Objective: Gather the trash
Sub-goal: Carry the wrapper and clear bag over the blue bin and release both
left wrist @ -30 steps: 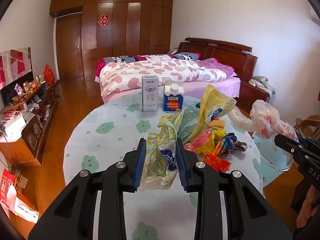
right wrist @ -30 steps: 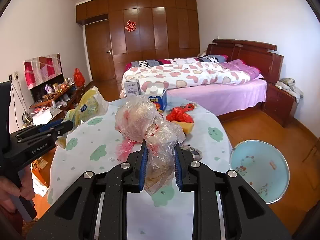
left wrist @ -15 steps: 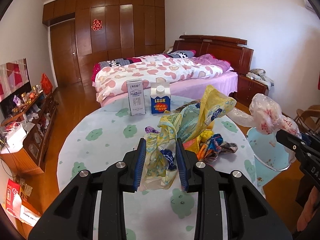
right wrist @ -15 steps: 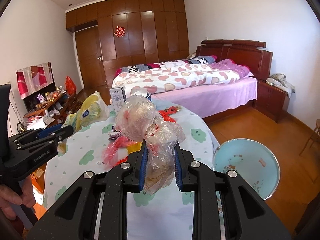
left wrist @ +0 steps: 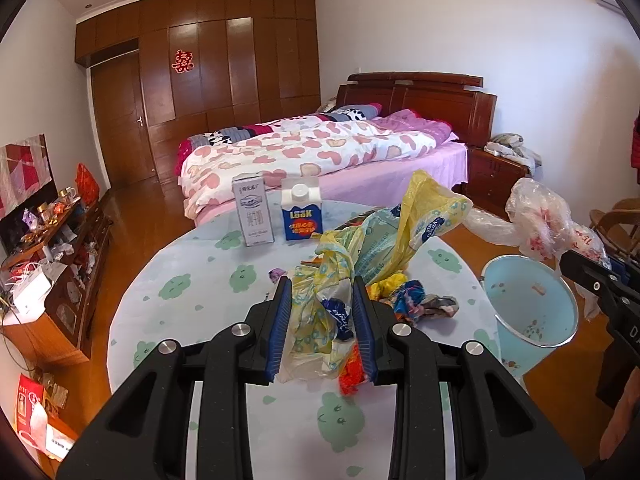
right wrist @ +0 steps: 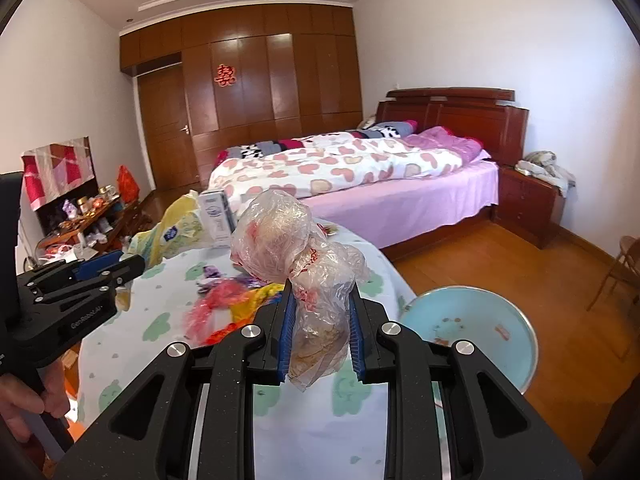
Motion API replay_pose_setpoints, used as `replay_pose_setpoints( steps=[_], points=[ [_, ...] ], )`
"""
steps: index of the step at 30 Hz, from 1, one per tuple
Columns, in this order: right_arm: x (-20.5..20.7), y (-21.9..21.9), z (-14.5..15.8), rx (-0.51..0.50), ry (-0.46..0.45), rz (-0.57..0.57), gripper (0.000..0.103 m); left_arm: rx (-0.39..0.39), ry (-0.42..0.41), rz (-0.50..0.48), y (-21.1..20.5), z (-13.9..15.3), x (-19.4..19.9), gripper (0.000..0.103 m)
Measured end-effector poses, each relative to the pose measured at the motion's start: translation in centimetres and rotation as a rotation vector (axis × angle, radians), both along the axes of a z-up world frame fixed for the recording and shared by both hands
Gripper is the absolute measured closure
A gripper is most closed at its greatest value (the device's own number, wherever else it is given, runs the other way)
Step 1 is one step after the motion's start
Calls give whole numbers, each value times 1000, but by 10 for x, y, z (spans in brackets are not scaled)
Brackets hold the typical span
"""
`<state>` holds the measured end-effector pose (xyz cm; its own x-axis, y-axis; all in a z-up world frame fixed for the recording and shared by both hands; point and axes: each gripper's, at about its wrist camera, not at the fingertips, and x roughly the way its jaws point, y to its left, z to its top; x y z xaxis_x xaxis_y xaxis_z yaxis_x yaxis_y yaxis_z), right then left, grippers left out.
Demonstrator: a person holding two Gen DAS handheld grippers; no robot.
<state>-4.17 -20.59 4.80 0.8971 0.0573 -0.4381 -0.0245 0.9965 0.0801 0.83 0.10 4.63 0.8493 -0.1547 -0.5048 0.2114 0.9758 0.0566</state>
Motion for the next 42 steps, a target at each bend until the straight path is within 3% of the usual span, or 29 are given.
replay_pose_setpoints(
  steps=[12,42],
  points=[
    [3,-24,-12,-42,27,-132,79,-28,13,-111,-47,-4,8,73],
    [11,-130,-51,-4,119,-413,79,45,80,-291,-172,-41,29,72]
  ],
)
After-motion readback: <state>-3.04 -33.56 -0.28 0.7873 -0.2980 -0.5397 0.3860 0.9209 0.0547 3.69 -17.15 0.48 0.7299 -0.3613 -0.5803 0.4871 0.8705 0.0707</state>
